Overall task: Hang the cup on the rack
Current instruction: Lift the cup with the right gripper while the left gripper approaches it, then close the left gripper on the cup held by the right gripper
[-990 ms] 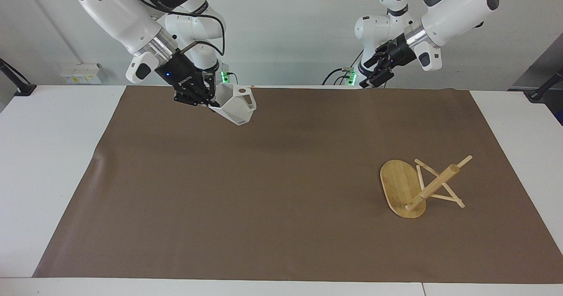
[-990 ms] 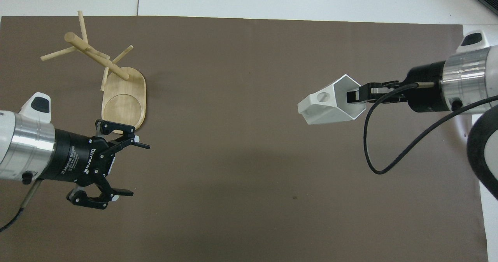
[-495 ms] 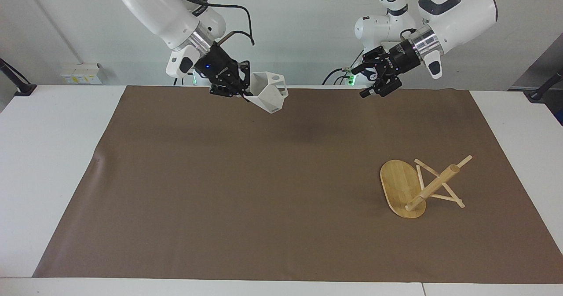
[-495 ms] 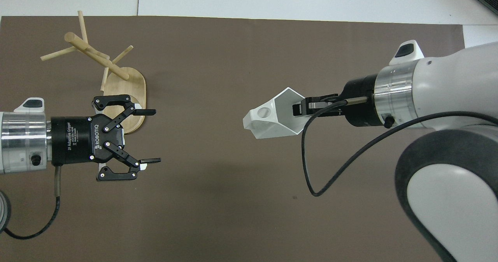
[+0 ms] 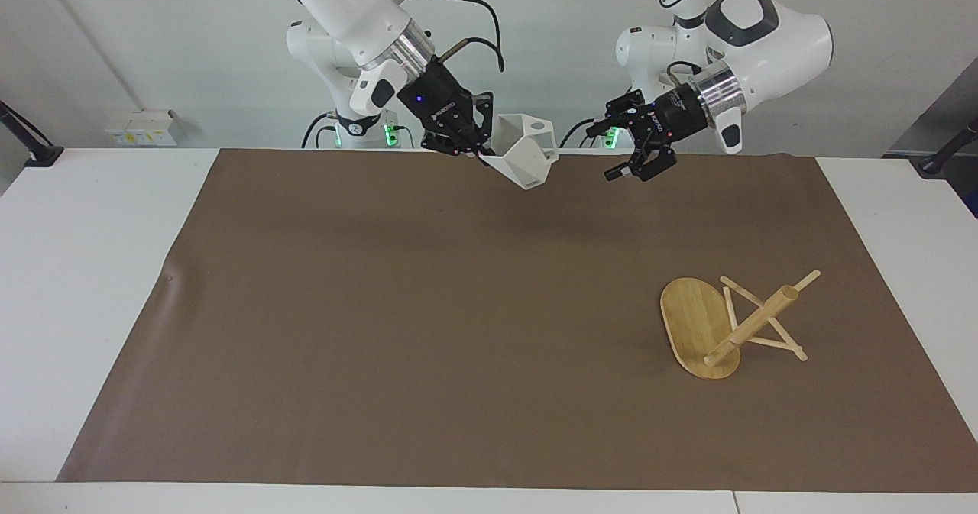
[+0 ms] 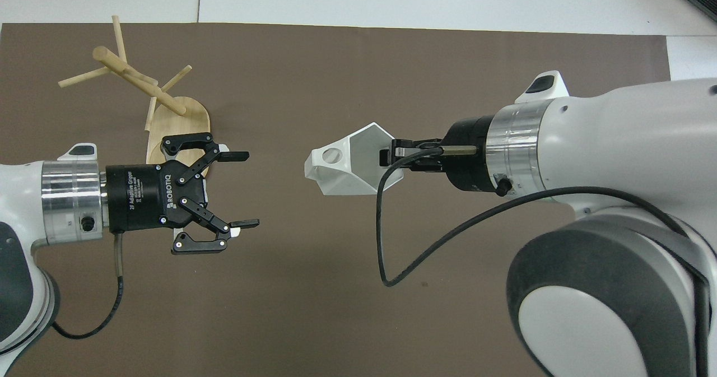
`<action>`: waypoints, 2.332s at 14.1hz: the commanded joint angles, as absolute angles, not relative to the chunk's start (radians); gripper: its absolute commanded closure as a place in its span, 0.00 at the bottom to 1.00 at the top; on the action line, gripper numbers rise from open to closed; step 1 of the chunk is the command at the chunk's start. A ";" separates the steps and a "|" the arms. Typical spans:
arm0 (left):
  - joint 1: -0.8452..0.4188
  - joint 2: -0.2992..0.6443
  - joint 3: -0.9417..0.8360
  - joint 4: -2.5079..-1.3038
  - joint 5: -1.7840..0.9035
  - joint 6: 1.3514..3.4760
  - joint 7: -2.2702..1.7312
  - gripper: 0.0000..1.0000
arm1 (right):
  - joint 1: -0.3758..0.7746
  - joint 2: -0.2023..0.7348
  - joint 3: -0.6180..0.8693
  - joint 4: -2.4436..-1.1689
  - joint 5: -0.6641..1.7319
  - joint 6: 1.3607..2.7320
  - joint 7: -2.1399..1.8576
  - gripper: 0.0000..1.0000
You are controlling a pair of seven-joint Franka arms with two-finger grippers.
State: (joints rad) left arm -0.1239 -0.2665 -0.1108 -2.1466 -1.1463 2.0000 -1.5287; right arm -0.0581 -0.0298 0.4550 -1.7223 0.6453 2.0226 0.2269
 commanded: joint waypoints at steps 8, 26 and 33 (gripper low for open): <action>-0.222 -0.245 -0.104 -2.118 -1.193 2.086 -1.560 0.00 | -0.064 -0.017 0.529 -1.755 0.793 2.143 0.290 1.00; -0.247 -0.233 -0.126 -2.112 -1.184 2.164 -1.582 0.10 | -0.064 -0.014 0.532 -1.753 0.795 2.143 0.290 1.00; -0.242 -0.235 -0.126 -2.114 -1.178 2.145 -1.581 1.00 | -0.064 -0.014 0.532 -1.753 0.795 2.143 0.296 1.00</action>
